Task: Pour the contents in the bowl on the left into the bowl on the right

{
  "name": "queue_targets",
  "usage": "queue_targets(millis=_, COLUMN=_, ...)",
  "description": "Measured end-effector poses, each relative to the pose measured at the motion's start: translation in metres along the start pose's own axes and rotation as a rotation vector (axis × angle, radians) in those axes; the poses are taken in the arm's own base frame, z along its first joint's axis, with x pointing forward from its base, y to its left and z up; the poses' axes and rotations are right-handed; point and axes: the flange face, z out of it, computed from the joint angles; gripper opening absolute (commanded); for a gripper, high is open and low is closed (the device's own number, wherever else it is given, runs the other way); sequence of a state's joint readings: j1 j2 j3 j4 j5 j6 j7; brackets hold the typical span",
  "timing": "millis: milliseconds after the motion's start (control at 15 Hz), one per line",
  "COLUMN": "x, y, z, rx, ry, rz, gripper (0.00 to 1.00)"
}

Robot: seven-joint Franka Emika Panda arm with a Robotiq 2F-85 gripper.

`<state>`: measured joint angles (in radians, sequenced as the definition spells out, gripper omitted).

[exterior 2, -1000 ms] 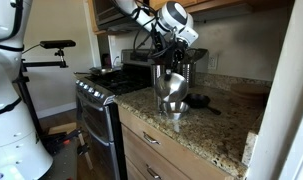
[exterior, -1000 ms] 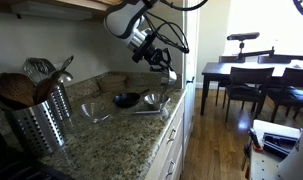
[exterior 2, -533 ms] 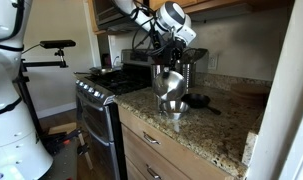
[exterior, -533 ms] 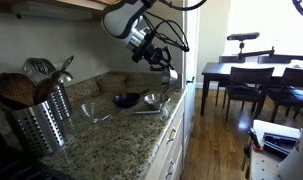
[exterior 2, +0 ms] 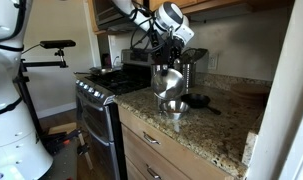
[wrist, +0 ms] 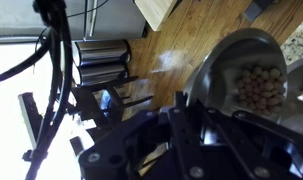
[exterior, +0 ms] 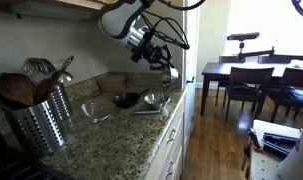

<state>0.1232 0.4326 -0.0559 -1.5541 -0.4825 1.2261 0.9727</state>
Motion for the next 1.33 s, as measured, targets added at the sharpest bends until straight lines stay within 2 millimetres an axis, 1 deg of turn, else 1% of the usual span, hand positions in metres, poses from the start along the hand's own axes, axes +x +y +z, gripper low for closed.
queue_targets(millis=667, x=-0.001, y=0.002, z=-0.008, rx=-0.037, ry=0.024, rz=-0.013, gripper=0.08)
queue_targets(millis=1333, x=0.001, y=-0.015, z=-0.022, rx=-0.086, ry=0.065, rz=-0.034, gripper=0.08)
